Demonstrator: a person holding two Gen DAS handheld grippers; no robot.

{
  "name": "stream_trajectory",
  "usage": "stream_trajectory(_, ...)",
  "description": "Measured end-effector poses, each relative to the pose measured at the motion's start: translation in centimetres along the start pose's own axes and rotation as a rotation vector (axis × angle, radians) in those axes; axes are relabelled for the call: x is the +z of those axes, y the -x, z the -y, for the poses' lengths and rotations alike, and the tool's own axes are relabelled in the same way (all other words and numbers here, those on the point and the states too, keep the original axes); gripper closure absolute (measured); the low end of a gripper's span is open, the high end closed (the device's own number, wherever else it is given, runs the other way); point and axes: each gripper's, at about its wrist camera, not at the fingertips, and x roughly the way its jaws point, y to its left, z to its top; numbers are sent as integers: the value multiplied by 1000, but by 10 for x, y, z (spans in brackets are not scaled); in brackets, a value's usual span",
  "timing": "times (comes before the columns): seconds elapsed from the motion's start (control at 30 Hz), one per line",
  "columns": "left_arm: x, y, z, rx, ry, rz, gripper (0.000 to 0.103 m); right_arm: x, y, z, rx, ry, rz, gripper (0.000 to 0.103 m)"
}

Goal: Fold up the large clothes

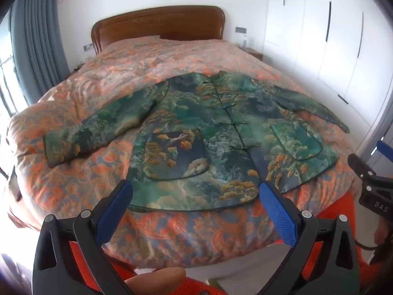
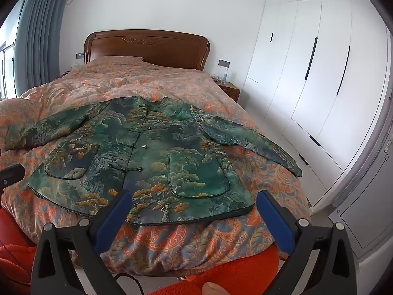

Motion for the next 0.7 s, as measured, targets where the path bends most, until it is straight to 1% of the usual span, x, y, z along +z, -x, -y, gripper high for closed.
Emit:
stream_trajectory(0.3,-1,1,0,-2,-1,-4,0,0,-3,-11,12,9,-10,0)
stream_trajectory(0.4,-2,2,0,-4,-2,-8,0,-2,-5,-11,23,2,-15,0)
stream_trajectory(0.53,-5,-6,1,-10,-1,-22,0,-1,-4,-10,28,4,-13,0)
stream_trajectory(0.7,-5,-6,1,-9,-3,-18,0,-1,-4,-10,28,0,-12,0)
